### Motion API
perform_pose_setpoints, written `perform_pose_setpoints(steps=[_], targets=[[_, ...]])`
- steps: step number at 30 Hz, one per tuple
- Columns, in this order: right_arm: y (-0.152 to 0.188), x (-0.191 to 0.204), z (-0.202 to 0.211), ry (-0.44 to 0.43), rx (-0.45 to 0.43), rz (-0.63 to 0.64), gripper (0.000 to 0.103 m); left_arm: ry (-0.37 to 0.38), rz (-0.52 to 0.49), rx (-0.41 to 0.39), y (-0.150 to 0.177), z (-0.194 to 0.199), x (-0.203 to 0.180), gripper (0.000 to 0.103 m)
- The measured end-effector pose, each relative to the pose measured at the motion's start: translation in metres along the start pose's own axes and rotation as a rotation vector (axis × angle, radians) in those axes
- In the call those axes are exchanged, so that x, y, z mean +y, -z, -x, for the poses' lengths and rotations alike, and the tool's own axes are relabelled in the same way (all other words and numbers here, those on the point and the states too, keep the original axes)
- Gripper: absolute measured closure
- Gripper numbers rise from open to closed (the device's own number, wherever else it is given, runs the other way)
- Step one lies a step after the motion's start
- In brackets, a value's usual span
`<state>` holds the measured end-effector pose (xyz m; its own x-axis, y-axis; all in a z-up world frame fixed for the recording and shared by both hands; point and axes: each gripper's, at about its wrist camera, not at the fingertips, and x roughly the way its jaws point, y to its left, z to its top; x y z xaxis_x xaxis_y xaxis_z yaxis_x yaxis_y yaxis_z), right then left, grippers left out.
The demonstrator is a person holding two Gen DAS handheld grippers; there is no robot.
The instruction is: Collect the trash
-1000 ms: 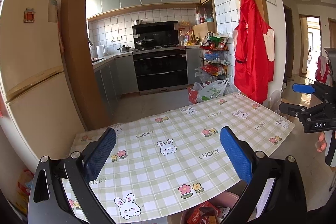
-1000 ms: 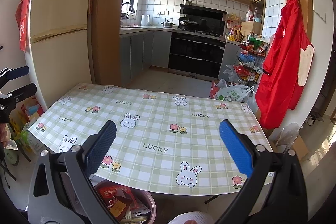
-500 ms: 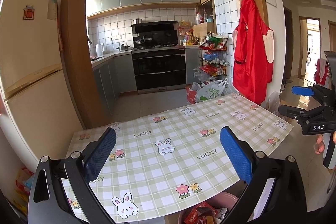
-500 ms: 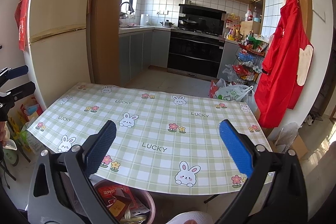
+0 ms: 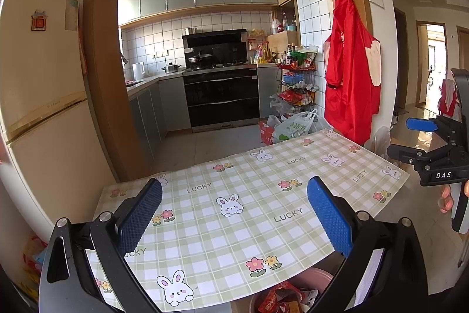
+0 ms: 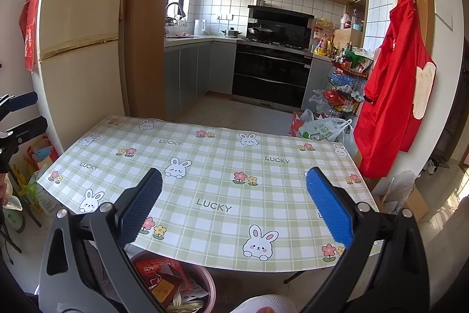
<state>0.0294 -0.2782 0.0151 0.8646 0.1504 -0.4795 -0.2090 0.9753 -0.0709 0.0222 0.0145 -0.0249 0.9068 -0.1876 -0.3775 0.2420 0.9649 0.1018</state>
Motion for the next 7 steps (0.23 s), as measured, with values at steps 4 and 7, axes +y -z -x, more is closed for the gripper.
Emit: perform_pose_setpoints(steps=[4, 7], targets=[[0.0006, 0.0002, 0.0001, 0.001, 0.002, -0.001, 0.006, -0.007, 0.001, 0.002, 0.0009, 0.0003, -0.0002, 0.006], [0.0005, 0.0013, 0.0002, 0.001, 0.003, 0.000, 0.006, -0.009, 0.012, 0.004, 0.0013, -0.0005, 0.0023, 0.006]])
